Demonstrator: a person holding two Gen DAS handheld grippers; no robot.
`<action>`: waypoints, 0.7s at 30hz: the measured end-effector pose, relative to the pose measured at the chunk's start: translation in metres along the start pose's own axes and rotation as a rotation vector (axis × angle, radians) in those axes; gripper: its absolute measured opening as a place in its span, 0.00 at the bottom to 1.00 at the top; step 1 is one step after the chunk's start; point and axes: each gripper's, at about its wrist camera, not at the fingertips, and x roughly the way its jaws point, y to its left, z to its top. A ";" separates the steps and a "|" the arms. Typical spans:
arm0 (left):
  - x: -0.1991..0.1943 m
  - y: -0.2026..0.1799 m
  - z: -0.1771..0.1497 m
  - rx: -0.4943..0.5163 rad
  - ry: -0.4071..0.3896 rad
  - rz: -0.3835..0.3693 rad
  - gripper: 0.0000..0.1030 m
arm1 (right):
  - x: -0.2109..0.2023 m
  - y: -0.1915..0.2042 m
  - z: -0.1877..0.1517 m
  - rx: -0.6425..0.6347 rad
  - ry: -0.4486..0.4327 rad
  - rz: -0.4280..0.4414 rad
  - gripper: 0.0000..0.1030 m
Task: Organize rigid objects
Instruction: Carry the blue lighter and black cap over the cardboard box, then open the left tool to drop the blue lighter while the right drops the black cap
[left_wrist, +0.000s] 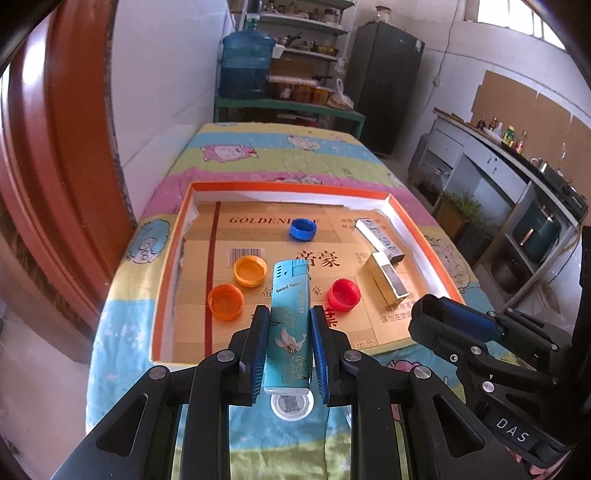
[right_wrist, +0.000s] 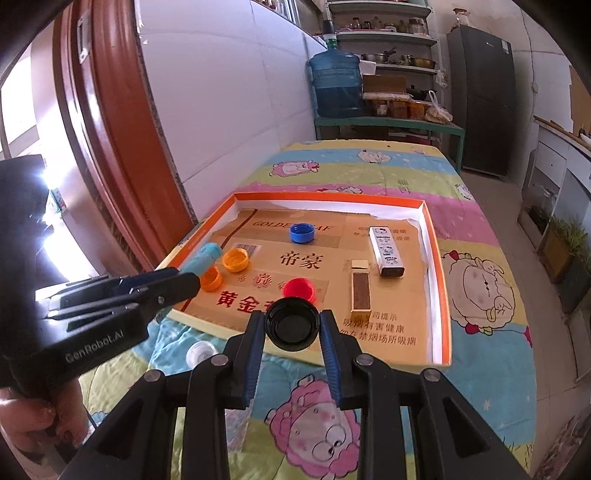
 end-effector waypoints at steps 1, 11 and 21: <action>0.004 -0.001 0.001 0.001 0.004 -0.001 0.22 | 0.003 -0.002 0.001 0.004 0.004 0.001 0.29; 0.036 -0.008 0.010 0.014 0.052 -0.008 0.22 | 0.031 -0.015 0.008 0.022 0.042 0.006 0.29; 0.057 -0.012 0.013 0.022 0.082 -0.001 0.22 | 0.053 -0.023 0.005 0.032 0.088 0.001 0.29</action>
